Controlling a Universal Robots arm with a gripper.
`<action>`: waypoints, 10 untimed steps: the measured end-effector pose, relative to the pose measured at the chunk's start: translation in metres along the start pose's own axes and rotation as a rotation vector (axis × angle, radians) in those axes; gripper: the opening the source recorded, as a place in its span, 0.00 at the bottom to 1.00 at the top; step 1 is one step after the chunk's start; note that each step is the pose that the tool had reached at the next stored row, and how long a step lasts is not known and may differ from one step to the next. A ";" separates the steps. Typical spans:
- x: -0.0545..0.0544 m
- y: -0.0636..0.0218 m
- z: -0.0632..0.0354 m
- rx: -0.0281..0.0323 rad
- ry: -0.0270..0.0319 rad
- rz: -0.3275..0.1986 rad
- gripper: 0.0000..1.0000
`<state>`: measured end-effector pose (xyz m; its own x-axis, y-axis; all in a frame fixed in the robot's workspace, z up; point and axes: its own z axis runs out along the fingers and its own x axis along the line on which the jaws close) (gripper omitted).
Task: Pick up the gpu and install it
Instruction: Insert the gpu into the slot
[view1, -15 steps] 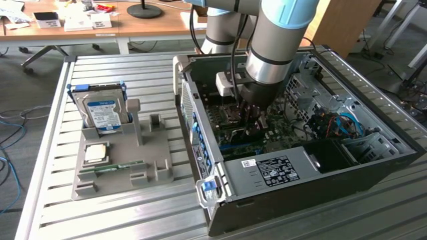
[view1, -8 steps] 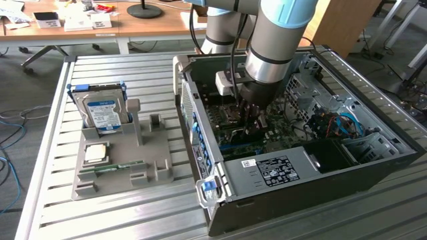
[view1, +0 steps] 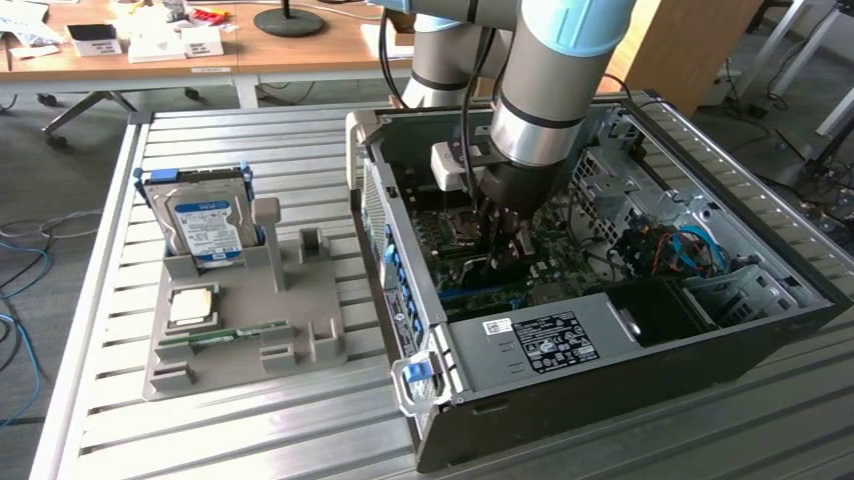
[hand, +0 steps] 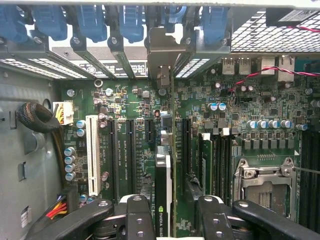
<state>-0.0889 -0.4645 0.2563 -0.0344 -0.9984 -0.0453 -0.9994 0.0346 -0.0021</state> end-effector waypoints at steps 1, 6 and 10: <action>0.000 0.0000 0.0000 0.0000 0.0000 0.000 0.40; 0.000 0.0000 0.0000 -0.0001 0.0000 0.000 0.47; 0.000 0.0000 0.0000 0.0000 0.0000 0.000 0.59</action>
<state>-0.0889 -0.4645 0.2563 -0.0344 -0.9984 -0.0453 -0.9994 0.0345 -0.0020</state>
